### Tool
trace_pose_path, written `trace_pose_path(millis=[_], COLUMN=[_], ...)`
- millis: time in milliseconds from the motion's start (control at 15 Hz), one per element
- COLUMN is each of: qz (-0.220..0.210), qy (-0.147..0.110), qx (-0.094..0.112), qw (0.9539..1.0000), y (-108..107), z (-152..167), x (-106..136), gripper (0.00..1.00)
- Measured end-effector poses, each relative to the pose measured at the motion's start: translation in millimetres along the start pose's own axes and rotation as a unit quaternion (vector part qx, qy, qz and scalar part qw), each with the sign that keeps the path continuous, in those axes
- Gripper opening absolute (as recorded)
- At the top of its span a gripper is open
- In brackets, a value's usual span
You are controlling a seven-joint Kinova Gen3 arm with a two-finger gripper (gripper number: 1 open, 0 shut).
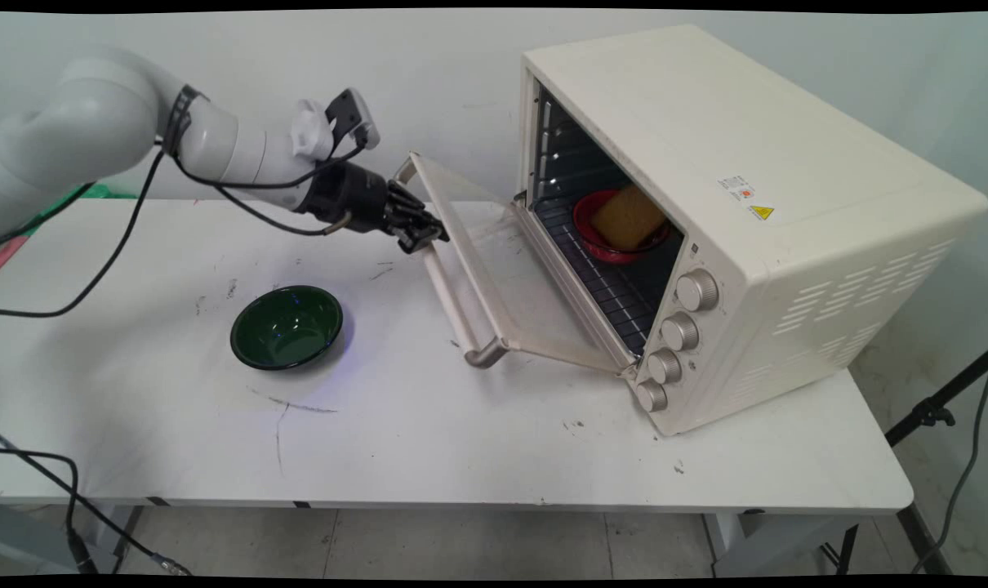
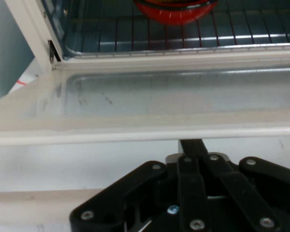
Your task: Open the oven
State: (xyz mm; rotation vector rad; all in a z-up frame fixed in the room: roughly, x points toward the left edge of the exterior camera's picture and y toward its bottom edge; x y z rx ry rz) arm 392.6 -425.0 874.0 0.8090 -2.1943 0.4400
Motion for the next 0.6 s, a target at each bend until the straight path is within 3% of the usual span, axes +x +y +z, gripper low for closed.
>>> trace_pose_path(millis=[600], qz=[0.004], qy=[0.006], qx=[-0.015], qw=[0.9999], y=[-10], z=[9], x=[-53], gripper=[0.00])
